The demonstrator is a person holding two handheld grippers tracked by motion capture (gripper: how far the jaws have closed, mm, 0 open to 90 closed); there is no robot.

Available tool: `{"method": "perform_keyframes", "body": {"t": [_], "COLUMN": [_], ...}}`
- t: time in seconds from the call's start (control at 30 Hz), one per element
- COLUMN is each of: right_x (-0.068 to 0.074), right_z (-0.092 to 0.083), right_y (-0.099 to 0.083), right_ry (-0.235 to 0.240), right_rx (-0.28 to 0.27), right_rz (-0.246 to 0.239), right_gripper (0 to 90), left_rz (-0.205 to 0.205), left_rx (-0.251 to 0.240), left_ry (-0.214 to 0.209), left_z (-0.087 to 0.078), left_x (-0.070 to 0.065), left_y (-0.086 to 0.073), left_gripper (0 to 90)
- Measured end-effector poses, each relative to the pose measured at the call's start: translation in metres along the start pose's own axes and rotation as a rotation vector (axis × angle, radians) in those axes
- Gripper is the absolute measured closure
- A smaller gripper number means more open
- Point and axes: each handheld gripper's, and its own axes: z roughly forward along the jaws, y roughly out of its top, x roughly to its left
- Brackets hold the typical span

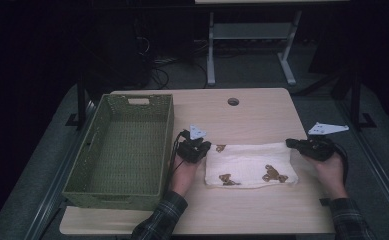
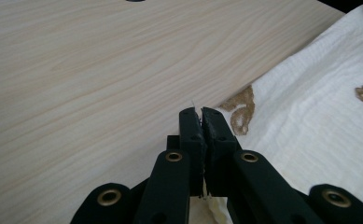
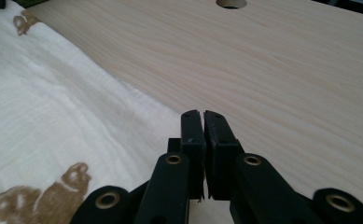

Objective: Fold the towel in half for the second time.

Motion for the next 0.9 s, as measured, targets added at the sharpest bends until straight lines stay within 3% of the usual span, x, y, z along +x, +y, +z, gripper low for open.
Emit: {"method": "perform_keyframes", "body": {"t": [0.43, 0.5, 0.9], "right_x": [0.014, 0.016, 0.028], "right_z": [-0.024, -0.025, -0.036], "right_y": [-0.013, -0.015, -0.03], "right_ry": [0.035, 0.043, 0.064], "right_rx": [-0.005, -0.001, 0.036], "right_rz": [0.001, 0.003, -0.011], "right_gripper": [87.0, 87.0, 86.9], "left_rz": [0.035, 0.056, 0.094], "left_rx": [0.018, 0.024, 0.057], "left_ry": [-0.032, -0.033, -0.039], "left_z": [-0.018, -0.022, -0.026], "left_x": [-0.014, -0.018, -0.028], "left_y": [-0.009, -0.011, -0.018], "left_gripper": [87.4, 87.4, 87.3]}}
